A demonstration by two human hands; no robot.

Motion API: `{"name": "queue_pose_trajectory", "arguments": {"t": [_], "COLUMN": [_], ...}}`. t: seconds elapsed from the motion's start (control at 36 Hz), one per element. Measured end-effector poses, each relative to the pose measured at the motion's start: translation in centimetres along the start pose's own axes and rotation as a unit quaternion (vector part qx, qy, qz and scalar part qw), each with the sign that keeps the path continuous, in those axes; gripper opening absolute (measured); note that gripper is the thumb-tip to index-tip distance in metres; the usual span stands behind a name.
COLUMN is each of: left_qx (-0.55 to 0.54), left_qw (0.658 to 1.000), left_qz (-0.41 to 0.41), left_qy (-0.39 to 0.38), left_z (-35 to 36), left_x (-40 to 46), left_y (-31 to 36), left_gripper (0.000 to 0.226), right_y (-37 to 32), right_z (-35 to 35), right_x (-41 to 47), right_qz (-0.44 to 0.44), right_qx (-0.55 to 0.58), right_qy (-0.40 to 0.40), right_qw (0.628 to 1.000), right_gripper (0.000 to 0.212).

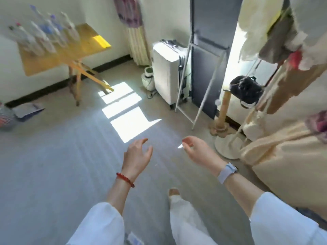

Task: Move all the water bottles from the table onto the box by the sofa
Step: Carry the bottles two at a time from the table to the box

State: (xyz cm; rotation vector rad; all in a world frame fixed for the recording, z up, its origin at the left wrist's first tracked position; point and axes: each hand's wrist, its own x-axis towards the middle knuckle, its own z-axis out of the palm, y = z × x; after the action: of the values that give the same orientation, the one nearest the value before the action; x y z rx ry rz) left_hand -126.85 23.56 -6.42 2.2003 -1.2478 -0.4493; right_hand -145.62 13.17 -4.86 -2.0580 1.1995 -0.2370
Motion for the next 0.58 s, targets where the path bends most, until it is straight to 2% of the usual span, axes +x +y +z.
{"name": "queue_pose_trajectory", "arguments": {"t": [0.22, 0.44, 0.58], "left_qx": [-0.006, -0.036, -0.031], "left_qw": [0.992, 0.965, 0.947], "left_qz": [-0.092, -0.206, -0.236], "left_qy": [0.081, 0.161, 0.216], "left_z": [-8.2, -15.2, -21.0], "left_x": [15.9, 23.9, 30.4], "left_y": [-5.8, -14.4, -21.7], "left_gripper": [0.034, 0.035, 0.034], "right_y": [-11.6, -23.7, -31.0], "right_z": [3.3, 9.5, 14.4], "right_x": [20.4, 34.5, 42.8], "right_qz": [-0.113, -0.213, -0.268], "right_qx": [-0.023, -0.048, -0.046], "right_qy": [-0.081, -0.154, -0.175], "right_qw": [0.99, 0.964, 0.946], "right_gripper": [0.029, 0.027, 0.029]}}
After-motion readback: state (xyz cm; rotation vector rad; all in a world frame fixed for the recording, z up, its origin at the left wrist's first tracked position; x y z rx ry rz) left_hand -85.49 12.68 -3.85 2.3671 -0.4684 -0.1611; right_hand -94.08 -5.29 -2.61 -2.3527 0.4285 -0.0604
